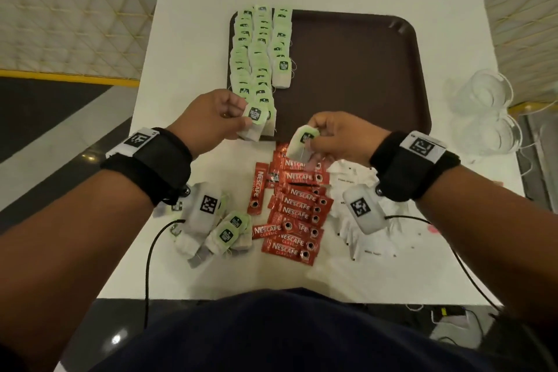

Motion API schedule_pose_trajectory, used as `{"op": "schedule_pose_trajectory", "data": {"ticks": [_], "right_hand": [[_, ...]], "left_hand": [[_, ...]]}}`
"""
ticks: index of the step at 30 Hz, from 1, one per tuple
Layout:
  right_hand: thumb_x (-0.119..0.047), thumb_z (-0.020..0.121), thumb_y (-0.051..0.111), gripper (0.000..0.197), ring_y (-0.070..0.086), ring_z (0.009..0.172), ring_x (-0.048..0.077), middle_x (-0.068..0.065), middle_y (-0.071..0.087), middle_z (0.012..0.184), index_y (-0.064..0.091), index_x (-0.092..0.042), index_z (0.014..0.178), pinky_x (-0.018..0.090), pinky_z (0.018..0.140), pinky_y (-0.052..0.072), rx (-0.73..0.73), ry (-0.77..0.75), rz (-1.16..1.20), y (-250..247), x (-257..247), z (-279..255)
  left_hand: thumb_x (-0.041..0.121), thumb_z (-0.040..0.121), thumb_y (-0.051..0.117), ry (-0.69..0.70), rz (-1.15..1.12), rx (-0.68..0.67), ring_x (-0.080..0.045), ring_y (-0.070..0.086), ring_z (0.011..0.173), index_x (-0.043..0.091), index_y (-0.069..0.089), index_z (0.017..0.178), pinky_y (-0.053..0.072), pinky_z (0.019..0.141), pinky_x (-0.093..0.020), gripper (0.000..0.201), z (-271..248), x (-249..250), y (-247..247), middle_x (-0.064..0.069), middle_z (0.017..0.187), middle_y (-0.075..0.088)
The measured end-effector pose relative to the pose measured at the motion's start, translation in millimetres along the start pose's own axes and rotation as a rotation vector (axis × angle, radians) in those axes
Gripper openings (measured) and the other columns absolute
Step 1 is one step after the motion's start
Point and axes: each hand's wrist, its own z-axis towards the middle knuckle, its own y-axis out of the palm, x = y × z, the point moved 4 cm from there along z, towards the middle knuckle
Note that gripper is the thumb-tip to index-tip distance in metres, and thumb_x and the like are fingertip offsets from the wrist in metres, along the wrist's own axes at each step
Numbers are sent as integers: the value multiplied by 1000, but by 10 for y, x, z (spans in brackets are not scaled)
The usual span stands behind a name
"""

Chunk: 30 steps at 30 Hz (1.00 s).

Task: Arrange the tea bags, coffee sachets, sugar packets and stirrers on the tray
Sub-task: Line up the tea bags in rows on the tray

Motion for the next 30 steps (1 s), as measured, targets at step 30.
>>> {"op": "schedule_pose_trajectory", "data": {"ticks": [30], "right_hand": [[-32,91,66,24,57,63,5,4,69,89,67,-10,99,16,56,47,351,-224,-116,-505,-514,1265]], "left_hand": [[12,90,68,-20,-148,193,-17,63,82,14,60,92,53,71,-31,8,787,135,-71,-10,92,68]]}}
